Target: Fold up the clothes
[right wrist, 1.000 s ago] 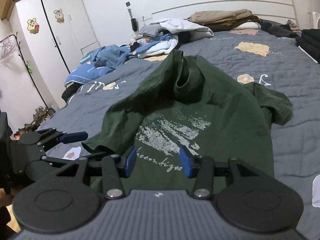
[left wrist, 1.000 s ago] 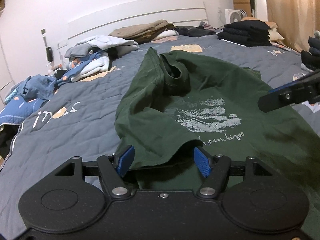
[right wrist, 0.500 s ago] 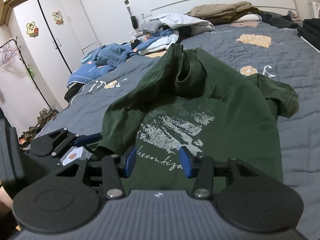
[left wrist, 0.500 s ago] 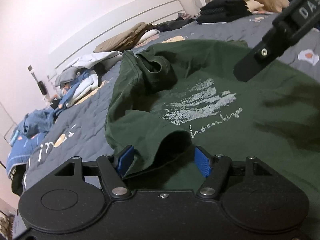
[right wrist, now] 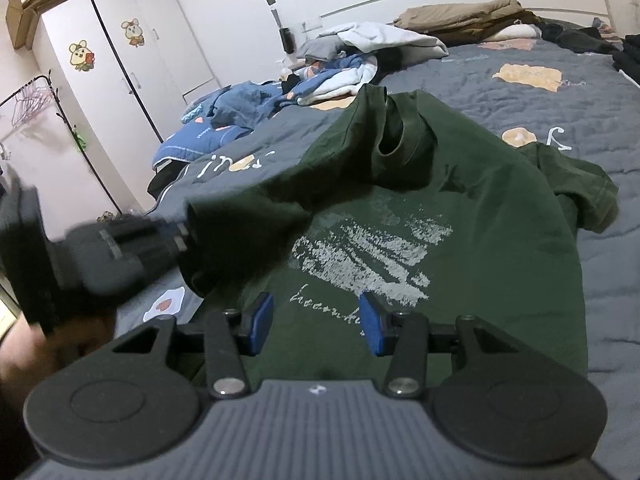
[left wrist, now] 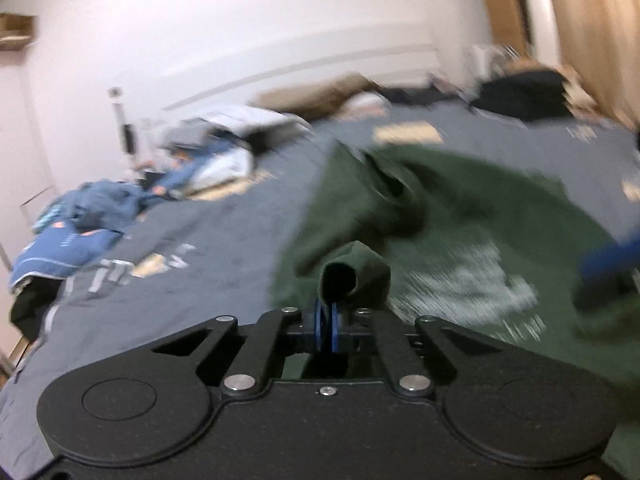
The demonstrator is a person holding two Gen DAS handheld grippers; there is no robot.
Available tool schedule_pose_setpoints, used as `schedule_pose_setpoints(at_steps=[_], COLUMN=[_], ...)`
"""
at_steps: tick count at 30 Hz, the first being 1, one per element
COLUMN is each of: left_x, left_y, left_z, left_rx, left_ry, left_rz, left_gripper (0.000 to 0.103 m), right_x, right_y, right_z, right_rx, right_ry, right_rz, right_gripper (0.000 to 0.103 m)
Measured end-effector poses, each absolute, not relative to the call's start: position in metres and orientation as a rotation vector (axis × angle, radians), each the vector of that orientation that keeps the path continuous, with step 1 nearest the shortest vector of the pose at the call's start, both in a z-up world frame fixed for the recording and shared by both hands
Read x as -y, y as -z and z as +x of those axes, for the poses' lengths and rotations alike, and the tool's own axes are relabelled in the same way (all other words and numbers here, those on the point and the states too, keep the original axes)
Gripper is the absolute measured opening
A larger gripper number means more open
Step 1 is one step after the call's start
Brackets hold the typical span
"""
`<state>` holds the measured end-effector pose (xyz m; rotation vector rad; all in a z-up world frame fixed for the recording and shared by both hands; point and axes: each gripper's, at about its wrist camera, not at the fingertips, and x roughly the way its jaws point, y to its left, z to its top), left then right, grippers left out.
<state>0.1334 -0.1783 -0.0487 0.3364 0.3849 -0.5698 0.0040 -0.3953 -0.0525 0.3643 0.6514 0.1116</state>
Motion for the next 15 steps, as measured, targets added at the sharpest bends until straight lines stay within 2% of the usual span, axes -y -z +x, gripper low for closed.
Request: schedule_pose_setpoints(at_steps=[6, 15], left_x=[0.145, 0.111], left_y=[0.015, -0.023], left_z=[0.18, 0.258], left_rx=[-0.336, -0.314], left_ry=[0.419, 0.206], left_rz=[0.205, 0.153], left_gripper=[0.002, 0.002], right_x=[0.394, 0.398], right_y=[0.052, 0.053], right_z=[0.005, 0.006], right_rx=[-0.648, -0.644], right_ry=[-0.113, -0.106], right_rz=[0.369, 0.38], right_gripper=[0.046, 0.046])
